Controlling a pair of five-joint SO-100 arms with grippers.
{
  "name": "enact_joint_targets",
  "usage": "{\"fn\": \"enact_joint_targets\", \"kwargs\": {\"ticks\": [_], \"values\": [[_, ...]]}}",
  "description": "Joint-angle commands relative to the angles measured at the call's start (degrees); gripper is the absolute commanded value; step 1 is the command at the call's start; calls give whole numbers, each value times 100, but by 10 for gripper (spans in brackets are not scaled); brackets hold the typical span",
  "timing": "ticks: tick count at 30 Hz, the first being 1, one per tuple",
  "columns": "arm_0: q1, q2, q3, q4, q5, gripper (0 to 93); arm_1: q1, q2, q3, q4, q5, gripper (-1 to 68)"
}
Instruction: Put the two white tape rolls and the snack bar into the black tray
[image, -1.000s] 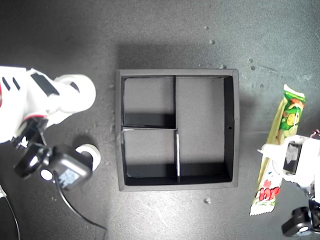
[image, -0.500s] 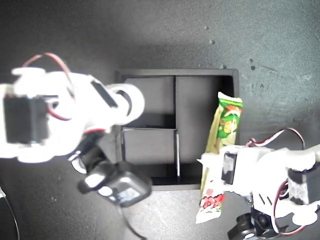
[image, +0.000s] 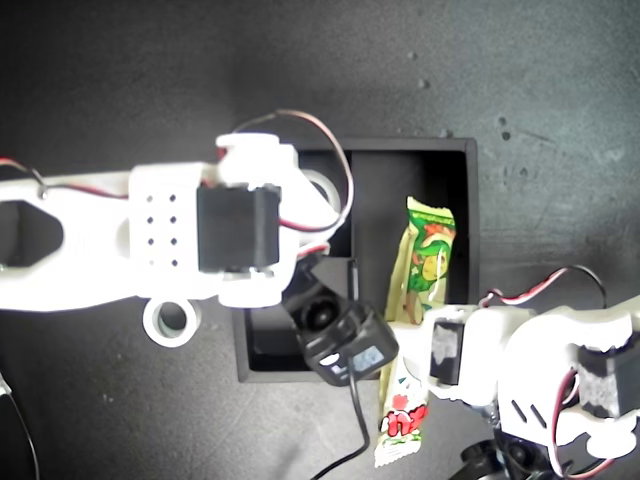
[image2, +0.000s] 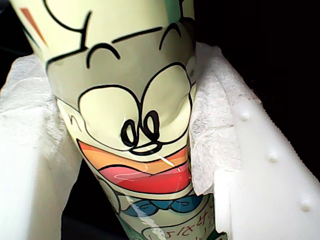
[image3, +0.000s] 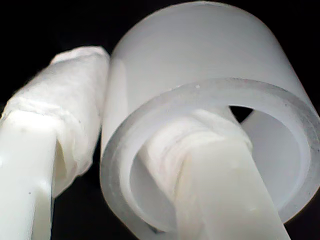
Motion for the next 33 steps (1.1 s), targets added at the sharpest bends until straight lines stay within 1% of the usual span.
{"fn": "enact_joint_targets", "kwargs": {"ticks": [1,7,8,11,17,22,25,27,28,30,32,33], "values": [[-35,26,-299,123,0,2,18,62,9,26,70,75],[-44,-26,-237,123,-26,2,18,62,88,18,79,85],[-44,-26,-211,123,-44,17,26,62,97,18,79,95],[-18,26,-44,123,-70,87,26,62,141,53,79,156],[35,343,457,123,-123,118,44,62,123,255,79,203],[53,589,650,132,-97,120,62,62,-62,738,88,223],[35,993,826,132,-53,121,62,62,-492,1450,105,232],[26,1573,1125,132,0,121,44,88,-940,2013,123,229],[26,1978,1380,132,9,121,26,396,-633,2013,158,225],[53,2892,2013,132,-26,121,9,1107,132,2013,387,169],[141,3867,2795,132,-193,120,62,1942,1055,2013,853,104],[220,4324,3182,132,-325,119,97,2364,1529,2013,1143,82]]}}
